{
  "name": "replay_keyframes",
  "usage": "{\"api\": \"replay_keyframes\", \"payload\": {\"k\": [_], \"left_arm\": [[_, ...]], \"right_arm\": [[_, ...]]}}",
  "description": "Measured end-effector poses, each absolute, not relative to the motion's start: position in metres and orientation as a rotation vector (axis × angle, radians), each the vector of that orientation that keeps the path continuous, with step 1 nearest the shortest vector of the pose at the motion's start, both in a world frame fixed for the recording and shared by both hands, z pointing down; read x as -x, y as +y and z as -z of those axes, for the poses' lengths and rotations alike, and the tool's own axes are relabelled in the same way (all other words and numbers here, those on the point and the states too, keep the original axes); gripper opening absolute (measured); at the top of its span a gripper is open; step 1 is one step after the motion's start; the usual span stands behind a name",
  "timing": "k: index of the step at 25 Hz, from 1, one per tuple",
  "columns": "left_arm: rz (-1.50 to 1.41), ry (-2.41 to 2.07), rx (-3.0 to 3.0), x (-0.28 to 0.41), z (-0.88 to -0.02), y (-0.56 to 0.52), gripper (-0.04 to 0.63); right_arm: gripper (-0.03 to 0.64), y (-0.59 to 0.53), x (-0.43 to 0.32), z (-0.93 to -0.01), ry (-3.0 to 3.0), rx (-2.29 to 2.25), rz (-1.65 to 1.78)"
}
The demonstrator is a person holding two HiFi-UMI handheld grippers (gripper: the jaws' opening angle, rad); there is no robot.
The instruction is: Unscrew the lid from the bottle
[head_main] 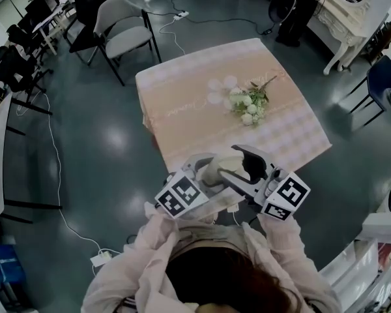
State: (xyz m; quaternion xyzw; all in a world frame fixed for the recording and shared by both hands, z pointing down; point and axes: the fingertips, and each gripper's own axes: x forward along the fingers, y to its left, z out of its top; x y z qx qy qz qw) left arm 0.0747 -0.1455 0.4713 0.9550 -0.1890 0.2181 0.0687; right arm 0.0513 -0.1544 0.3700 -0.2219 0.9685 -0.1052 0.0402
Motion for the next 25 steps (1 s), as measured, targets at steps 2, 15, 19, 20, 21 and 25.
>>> {"api": "replay_keyframes", "payload": {"k": [2, 15, 19, 20, 21, 25], "left_arm": [[-0.661, -0.510, -2.899, -0.077, -0.467, -0.145, 0.316], [-0.680, -0.354, -2.941, -0.098, -0.453, -0.143, 0.316], [-0.700, -0.264, -2.977, -0.105, -0.451, -0.134, 0.316], [-0.719, -0.255, -2.989, -0.104, -0.452, -0.133, 0.316], [-0.756, -0.236, -3.006, -0.101, -0.454, -0.132, 0.316], [-0.888, 0.121, -3.070, -0.097, -0.460, -0.103, 0.316]], "right_arm": [[0.279, -0.152, -0.056, -0.366, 2.977, 0.617, 0.287], [0.310, -0.153, -0.065, -0.357, 2.978, 0.600, 0.298], [0.305, -0.140, -0.053, -0.353, 3.037, 0.510, 0.170], [0.303, -0.138, -0.054, -0.354, 3.048, 0.487, 0.155], [0.302, -0.136, -0.056, -0.356, 3.061, 0.454, 0.146], [0.299, -0.107, -0.057, -0.352, 3.093, 0.161, 0.088]]}}
